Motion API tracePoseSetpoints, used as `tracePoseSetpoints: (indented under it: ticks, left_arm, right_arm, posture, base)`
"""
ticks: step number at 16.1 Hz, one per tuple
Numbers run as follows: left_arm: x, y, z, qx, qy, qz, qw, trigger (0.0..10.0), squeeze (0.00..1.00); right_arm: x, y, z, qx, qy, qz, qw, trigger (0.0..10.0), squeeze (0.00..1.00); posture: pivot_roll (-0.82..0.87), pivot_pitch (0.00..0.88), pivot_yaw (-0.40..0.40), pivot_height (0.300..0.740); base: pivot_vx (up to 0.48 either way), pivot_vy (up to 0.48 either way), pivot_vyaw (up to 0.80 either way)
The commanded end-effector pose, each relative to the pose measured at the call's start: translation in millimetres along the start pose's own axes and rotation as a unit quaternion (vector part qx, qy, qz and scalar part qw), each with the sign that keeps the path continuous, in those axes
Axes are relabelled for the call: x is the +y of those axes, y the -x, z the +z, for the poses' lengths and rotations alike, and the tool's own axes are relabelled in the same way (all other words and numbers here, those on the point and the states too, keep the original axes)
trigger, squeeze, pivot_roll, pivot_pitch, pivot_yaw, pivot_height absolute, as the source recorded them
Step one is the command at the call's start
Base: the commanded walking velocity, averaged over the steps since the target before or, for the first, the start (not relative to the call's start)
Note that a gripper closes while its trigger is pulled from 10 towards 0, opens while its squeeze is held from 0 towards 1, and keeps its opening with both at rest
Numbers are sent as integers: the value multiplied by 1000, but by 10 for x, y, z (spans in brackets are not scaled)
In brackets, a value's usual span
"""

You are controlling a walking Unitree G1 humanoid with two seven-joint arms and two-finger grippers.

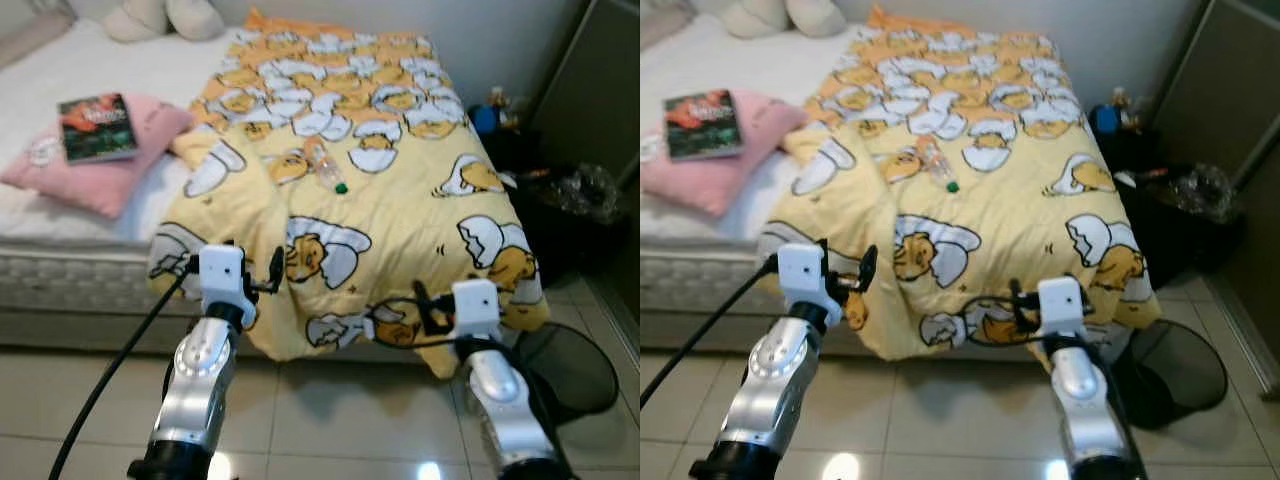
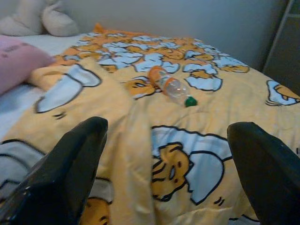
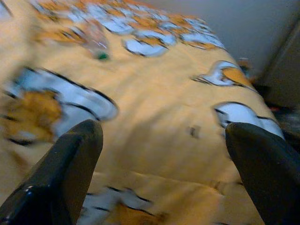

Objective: Clean up the room

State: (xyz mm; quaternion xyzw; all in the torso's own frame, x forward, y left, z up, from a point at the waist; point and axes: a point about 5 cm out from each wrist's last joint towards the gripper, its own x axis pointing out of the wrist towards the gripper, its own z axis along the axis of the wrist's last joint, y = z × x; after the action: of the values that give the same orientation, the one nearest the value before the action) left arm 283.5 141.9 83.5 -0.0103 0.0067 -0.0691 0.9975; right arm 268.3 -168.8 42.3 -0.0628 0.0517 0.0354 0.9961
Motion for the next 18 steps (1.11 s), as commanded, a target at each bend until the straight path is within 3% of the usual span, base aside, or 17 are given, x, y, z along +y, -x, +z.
tracePoseSetpoints:
  ticks: [1,5,18]
  left_arm:
    - [73,9,29,-1,7,23,1000,10000,0]
    - [66,-80,164,-23,-1,24,999,10000,0]
    - [18,-154,189,-24,-26,5,999,10000,0]
  right_arm:
    - [11,-66,157,-26,-26,4,999,10000,0]
    - [14,-183,260,-33,-30,-5,999,10000,0]
    - [-1,-195,189,-11,-11,-5,1000,10000,0]
  posture:
    - [-11,0,-4,740]
    - [-4,0,-3,740]
    - [-5,0,4,740]
  base:
    - [472,0,0]
    - [480,0,0]
    - [480,0,0]
